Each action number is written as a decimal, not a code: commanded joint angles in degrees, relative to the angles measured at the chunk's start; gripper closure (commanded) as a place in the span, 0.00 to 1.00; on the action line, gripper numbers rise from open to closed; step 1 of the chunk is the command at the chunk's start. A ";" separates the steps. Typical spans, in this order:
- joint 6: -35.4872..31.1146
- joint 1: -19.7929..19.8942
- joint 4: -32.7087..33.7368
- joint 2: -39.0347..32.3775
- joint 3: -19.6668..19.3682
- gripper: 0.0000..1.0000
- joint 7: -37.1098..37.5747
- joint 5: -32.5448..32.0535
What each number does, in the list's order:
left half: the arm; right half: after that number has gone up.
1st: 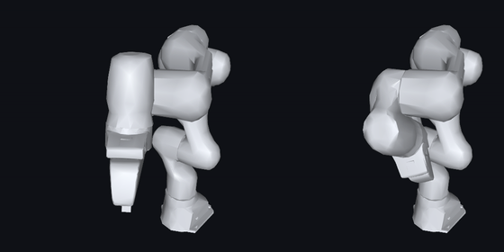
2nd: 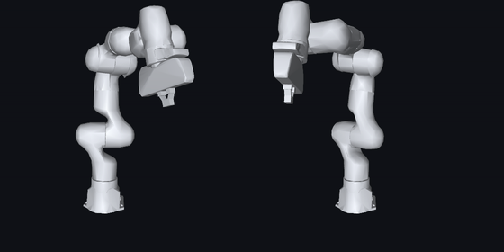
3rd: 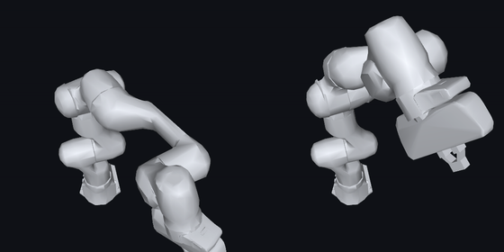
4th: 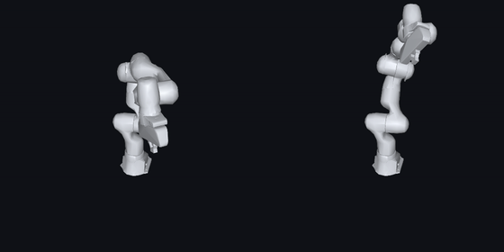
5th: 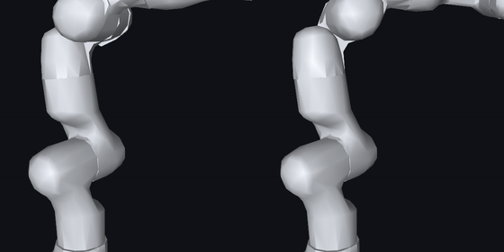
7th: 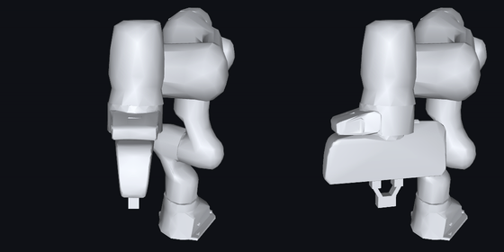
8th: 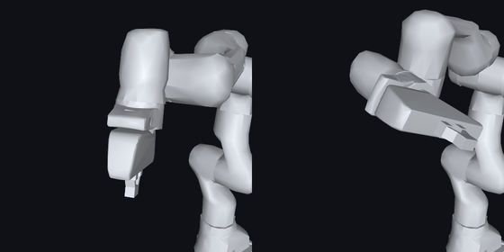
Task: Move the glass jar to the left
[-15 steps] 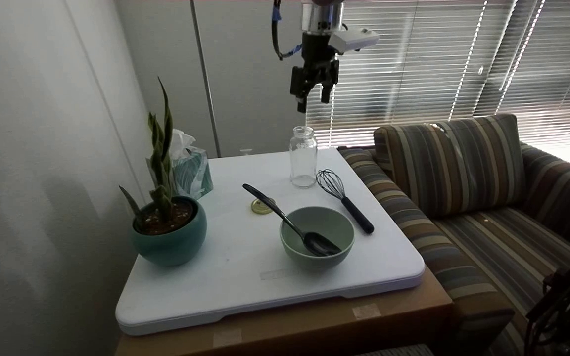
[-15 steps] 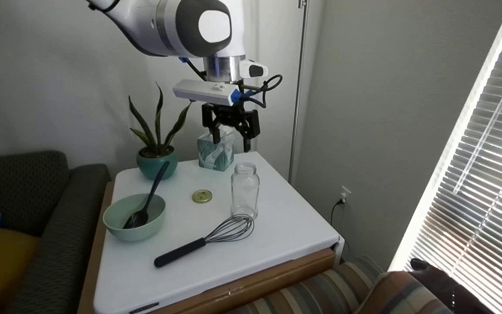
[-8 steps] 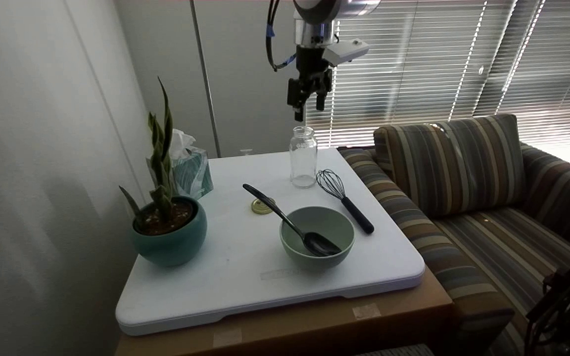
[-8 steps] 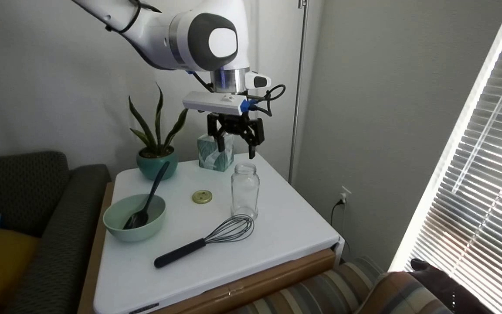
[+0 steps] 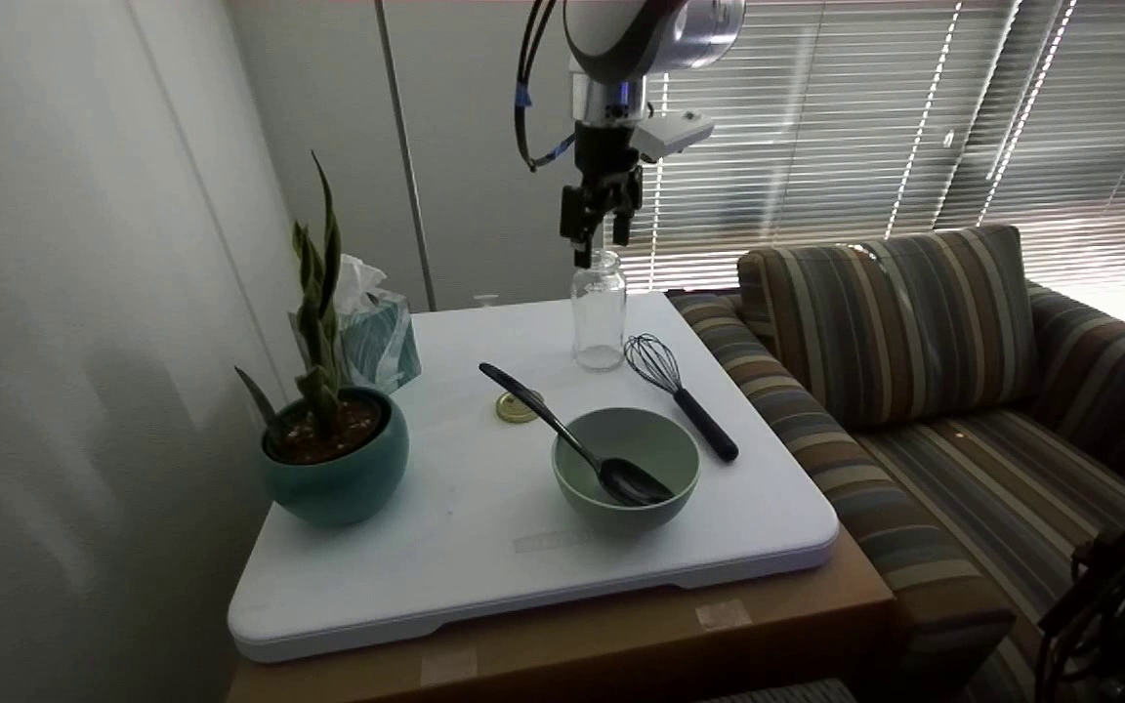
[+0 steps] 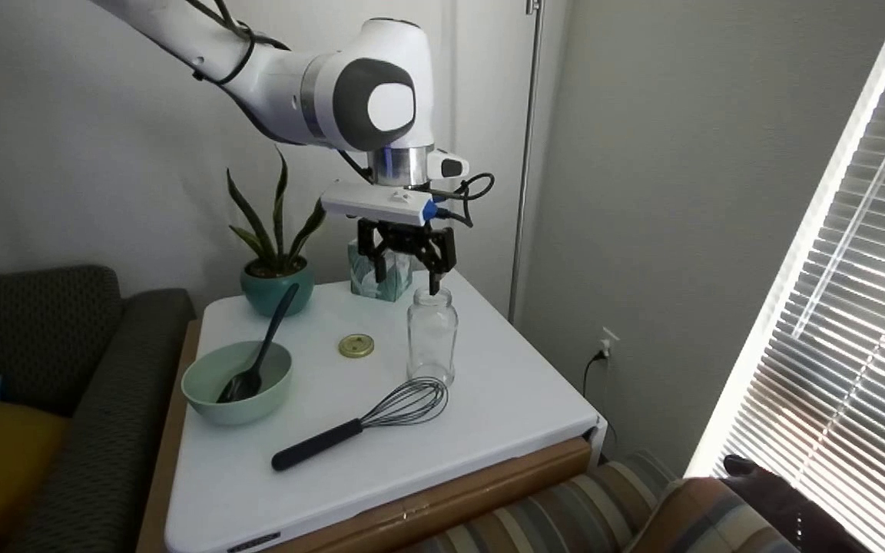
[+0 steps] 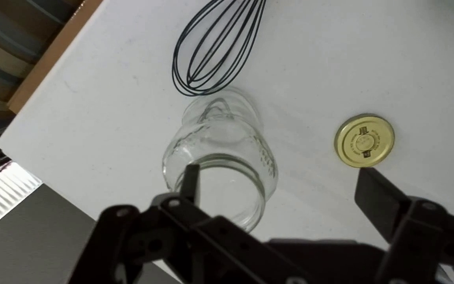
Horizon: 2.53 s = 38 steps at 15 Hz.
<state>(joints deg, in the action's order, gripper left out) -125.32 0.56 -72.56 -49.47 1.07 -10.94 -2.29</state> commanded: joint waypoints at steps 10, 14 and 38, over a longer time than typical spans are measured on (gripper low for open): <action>7.48 -1.27 15.62 -8.36 0.81 0.00 -6.70 -3.32; 9.96 -0.08 20.08 -12.47 1.14 0.00 -8.58 -2.47; 19.06 -2.06 33.56 -21.88 1.69 0.96 -17.36 -3.05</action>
<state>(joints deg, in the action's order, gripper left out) -109.35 -0.98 -42.30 -69.93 2.27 -24.24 -4.56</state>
